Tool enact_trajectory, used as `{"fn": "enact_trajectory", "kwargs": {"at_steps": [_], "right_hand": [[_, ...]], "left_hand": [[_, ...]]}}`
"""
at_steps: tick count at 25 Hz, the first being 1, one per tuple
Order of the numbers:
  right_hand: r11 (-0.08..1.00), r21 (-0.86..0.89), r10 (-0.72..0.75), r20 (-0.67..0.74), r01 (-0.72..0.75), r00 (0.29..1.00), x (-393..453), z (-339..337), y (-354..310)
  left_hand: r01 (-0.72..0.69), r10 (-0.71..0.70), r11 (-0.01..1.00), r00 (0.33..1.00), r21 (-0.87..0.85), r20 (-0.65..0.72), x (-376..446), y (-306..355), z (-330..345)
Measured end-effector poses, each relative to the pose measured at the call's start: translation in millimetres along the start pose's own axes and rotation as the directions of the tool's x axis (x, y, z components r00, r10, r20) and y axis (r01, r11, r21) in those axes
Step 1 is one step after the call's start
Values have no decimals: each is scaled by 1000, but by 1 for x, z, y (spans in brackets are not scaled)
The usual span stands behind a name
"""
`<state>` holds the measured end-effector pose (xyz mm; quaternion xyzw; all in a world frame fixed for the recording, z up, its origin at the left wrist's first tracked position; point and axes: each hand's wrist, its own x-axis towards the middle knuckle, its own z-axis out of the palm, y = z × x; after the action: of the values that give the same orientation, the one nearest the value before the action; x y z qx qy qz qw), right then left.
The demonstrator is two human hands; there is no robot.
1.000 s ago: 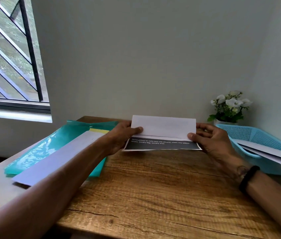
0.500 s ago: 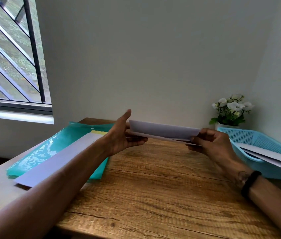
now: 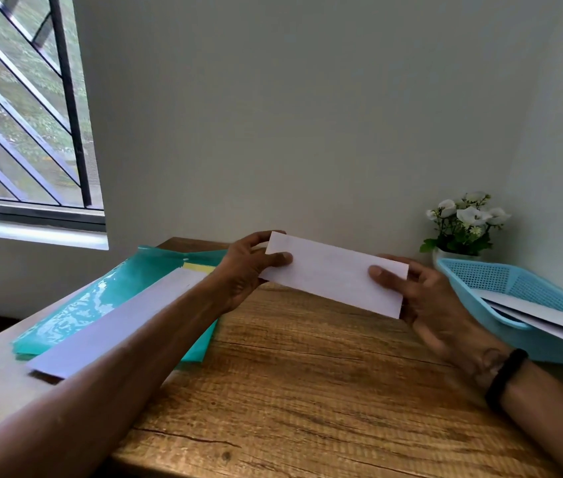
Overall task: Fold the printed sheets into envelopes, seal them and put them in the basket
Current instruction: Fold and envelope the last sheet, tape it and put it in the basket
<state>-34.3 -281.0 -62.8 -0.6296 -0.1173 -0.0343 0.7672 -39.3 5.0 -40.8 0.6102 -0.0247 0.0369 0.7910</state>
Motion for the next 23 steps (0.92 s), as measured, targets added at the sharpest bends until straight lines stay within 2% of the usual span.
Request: {"fn": "enact_trajectory", "kwargs": {"at_steps": [3, 5, 7, 9, 10, 12, 13, 14, 16, 17, 18, 20, 23], "right_hand": [[989, -150, -10, 2, 10, 1000, 2, -2, 13], [969, -244, -39, -33, 30, 999, 2, -1, 16], [953, -301, -41, -46, 25, 998, 1, 2, 14], [956, -292, -4, -52, -12, 999, -5, 7, 9], [952, -306, 9, -62, -27, 998, -6, 7, 9], [930, -365, 14, -84, -43, 996, -8, 4, 11], [922, -385, 2, -100, -40, 995, -8, 3, 12], [918, -393, -5, -120, -43, 993, -8, 3, 12], [915, -400, -2, -141, -55, 990, -6, 2, 15], [916, -398, -2, -141, -55, 990, -6, 2, 15], [917, -395, 1, -132, -54, 991, -6, 2, 15], [930, -365, 5, -112, -45, 994, -3, 2, 17], [948, -313, 22, -100, -52, 995, -2, 1, 19]], "left_hand": [[18, -20, 1000, 993, 21, 112, -3, -7, 5], [56, -70, 993, 988, 108, 136, -6, -9, 6], [33, -52, 957, 997, 287, 59, -6, -6, 6], [-43, 63, 881, 998, 472, -27, -5, -3, 2], [-121, 176, 814, 983, 568, -42, -5, -2, -2], [-228, 450, 559, 891, 798, -60, 0, 1, -20], [-182, 527, 429, 846, 885, -81, 2, 5, -33], [-66, 531, 329, 838, 942, -127, 4, 9, -45], [316, 312, 118, 888, 942, -337, 3, 19, -64], [454, 173, 0, 877, 891, -447, 0, 25, -68], [526, 69, -70, 850, 848, -522, -3, 29, -70], [560, -6, -88, 827, 824, -563, -6, 32, -73], [515, 15, -53, 857, 855, -515, -5, 32, -79]]}}
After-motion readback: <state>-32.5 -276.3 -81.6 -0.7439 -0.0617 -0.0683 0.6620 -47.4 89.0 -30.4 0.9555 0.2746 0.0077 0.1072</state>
